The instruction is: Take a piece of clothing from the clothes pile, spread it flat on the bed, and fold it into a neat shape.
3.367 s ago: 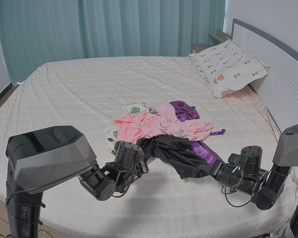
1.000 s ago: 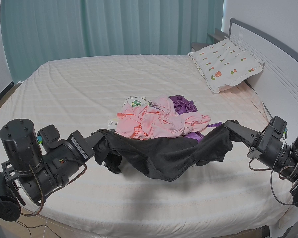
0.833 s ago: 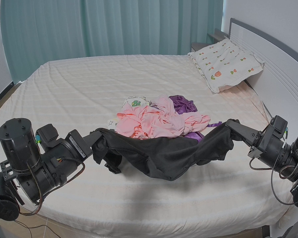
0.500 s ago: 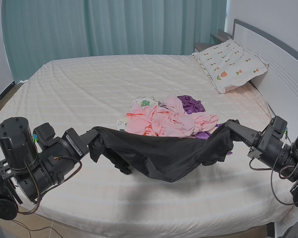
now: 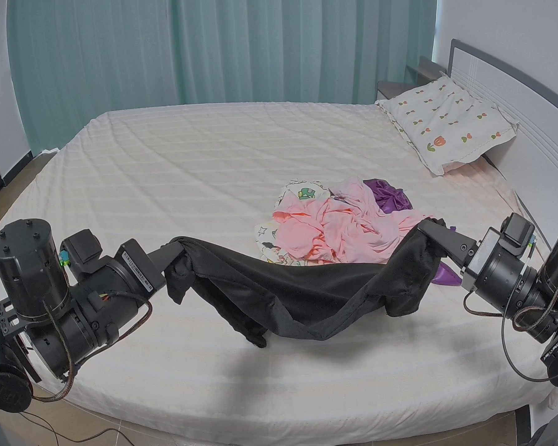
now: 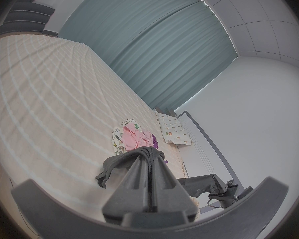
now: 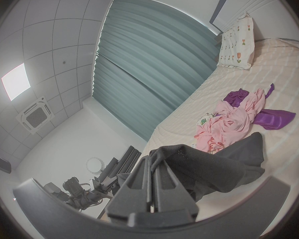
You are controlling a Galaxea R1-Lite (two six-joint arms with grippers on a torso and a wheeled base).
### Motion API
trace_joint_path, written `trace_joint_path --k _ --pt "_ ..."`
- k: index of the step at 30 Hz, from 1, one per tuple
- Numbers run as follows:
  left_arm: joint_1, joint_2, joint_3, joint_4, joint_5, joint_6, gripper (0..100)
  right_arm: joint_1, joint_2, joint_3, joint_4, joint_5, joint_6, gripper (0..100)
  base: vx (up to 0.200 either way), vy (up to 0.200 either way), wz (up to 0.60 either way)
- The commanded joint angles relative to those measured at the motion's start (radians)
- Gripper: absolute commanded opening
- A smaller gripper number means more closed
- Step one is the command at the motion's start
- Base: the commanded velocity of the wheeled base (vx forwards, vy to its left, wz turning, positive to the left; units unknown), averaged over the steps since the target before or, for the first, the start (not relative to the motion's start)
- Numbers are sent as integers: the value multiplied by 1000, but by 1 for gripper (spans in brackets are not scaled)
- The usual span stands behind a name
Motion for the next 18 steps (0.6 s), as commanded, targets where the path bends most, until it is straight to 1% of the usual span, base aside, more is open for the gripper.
trace_joint_path --k 1,7,18 --pt "0 1 1 0 -1 -1 0 10 -2 -4 -1 -1 -3 0 0 200 0" --pt "17 -16 -1 0 -2 13 0 10 -28 -3 -4 1 -3 0 0 200 0" --pt "21 -19 -1 0 -1 15 0 10 -22 -1 -3 2 -3 0 0 200 0"
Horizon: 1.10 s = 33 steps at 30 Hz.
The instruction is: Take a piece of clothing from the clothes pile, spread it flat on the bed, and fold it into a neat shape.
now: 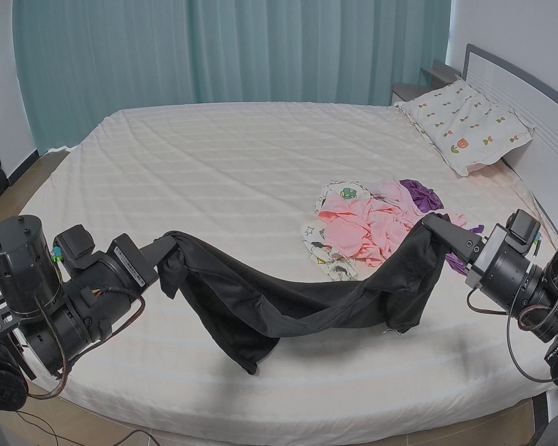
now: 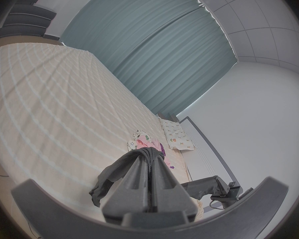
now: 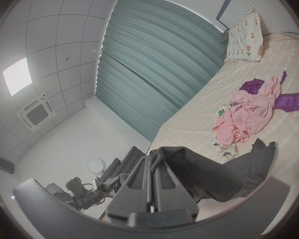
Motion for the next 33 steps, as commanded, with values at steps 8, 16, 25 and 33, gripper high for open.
trace_joint_path --k 8,16,25,33 --pt "2 0 2 0 0 -1 0 0 0 1 0 2 0 0 0 200 0" --pt "2 3 2 0 0 4 0 2 1 2 0 5 0 0 0 200 0" --pt "2 3 3 0 0 5 0 23 -2 5 1 4 -1 0 0 200 0" --pt "2 5 9 0 0 7 0 25 -2 7 1 4 -1 0 0 200 0"
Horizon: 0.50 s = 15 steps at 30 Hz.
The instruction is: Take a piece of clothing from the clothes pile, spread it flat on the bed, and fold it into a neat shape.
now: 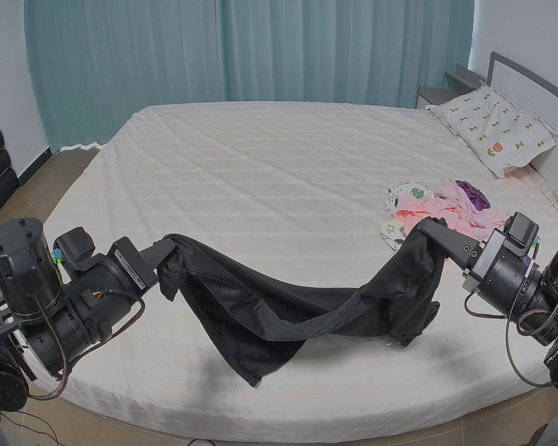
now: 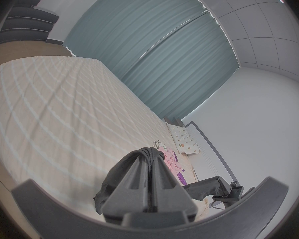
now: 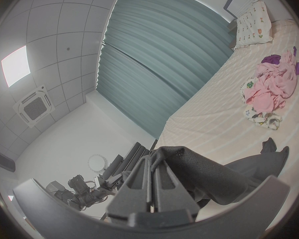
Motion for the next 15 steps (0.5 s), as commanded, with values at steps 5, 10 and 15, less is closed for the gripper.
trace_joint_path --k 5,10,15 --pt "-1 5 6 -1 1 0 0 -3 6 0 1 1 0 0 0 160 0" --pt "-3 7 12 -2 1 11 0 -4 10 1 3 1 0 0 0 0 0" --pt "-11 2 20 -2 -1 12 0 -3 15 17 4 2 -29 0 -200 0 0"
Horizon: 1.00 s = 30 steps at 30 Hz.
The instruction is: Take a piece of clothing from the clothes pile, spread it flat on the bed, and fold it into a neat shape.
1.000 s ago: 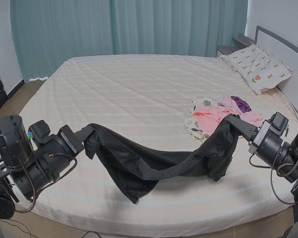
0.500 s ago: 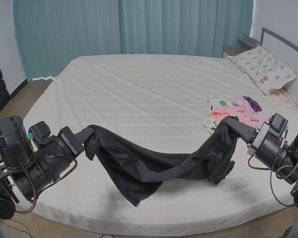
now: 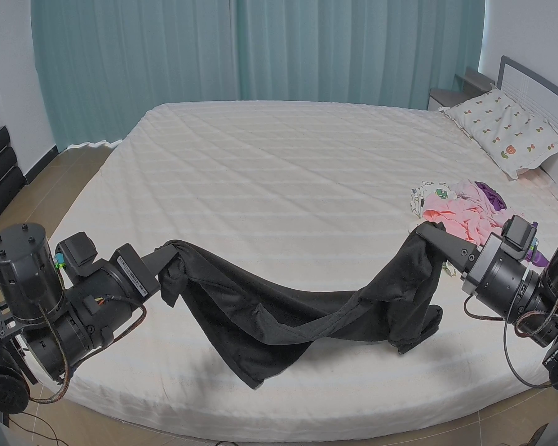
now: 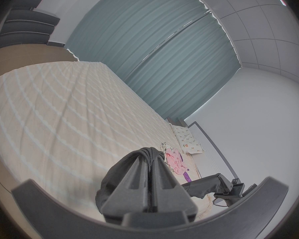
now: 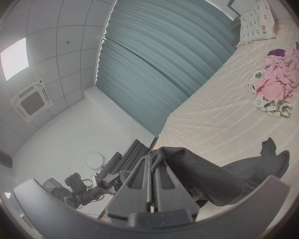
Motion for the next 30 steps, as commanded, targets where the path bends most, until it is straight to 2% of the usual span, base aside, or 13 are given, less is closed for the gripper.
trace_joint_path --k 1,9,19,22,25,26,28,29,30 --pt "-5 -4 5 -2 -2 0 0 3 7 13 -1 1 -21 0 -200 0 0" --pt "-19 -7 5 0 -2 0 0 7 -12 24 -1 1 -44 0 -200 0 0" --pt "-74 -87 3 4 10 3 0 17 -134 29 21 -7 -130 0 -200 0 0" --pt "-78 -111 -15 11 18 4 0 19 -220 1 87 -14 -170 0 -200 0 0" --pt "-78 -136 -48 40 35 4 0 17 -289 -33 145 -20 -173 0 -200 0 0" --pt "-79 -171 -101 118 42 4 0 14 -375 -100 257 -34 -173 0 -200 0 0" --pt "-79 -185 -121 149 42 4 0 11 -401 -128 300 -40 -172 0 -200 0 0" --pt "-78 -217 -200 244 42 4 0 0 -458 -232 427 -63 -172 0 -200 0 0" --pt "-76 -222 -226 274 41 4 0 -6 -464 -270 467 -68 -170 0 -200 0 0"
